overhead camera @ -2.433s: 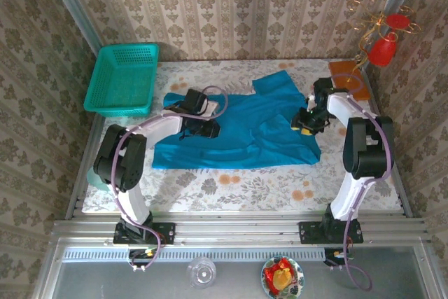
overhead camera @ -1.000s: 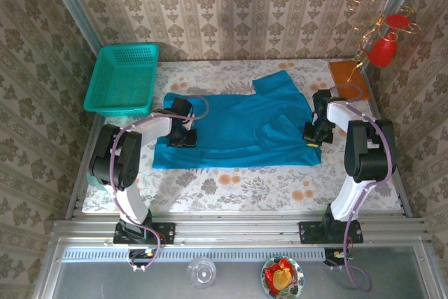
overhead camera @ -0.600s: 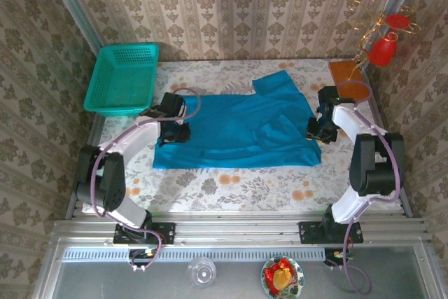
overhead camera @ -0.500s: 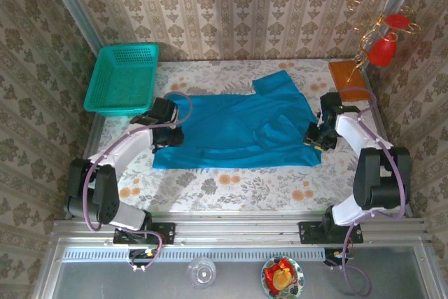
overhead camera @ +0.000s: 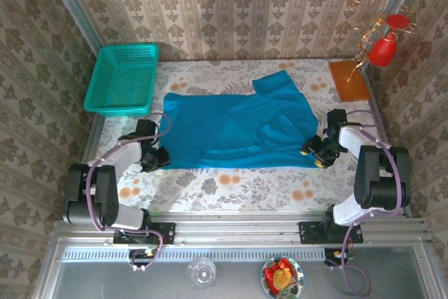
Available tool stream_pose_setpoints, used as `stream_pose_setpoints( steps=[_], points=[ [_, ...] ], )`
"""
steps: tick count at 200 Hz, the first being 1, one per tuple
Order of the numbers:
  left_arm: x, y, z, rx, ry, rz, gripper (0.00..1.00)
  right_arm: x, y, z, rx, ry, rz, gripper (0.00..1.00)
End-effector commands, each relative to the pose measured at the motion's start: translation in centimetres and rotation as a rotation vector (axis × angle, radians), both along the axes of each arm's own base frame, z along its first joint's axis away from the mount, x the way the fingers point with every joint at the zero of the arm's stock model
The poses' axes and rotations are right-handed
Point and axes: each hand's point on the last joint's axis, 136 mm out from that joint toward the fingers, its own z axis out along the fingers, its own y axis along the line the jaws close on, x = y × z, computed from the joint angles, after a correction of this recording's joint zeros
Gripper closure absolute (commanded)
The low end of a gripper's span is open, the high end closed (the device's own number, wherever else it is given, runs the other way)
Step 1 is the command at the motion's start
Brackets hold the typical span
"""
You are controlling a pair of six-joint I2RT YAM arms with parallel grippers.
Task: Fold the inside-out t-shirt
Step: Smooth out the T-shirt at the center of the table.
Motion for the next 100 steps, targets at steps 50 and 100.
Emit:
stream_pose_setpoints(
  steps=[50, 100],
  points=[
    [-1.3, -0.7, 0.6, -0.113, 0.007, 0.078, 0.8, -2.1, -2.9, 0.0, -0.029, 0.017, -0.164, 0.39],
    [1.6, -2.5, 5.8, -0.103, -0.131, -0.041, 0.82, 1.3, 2.3, 5.2, 0.039, -0.147, 0.051, 0.4]
  ],
)
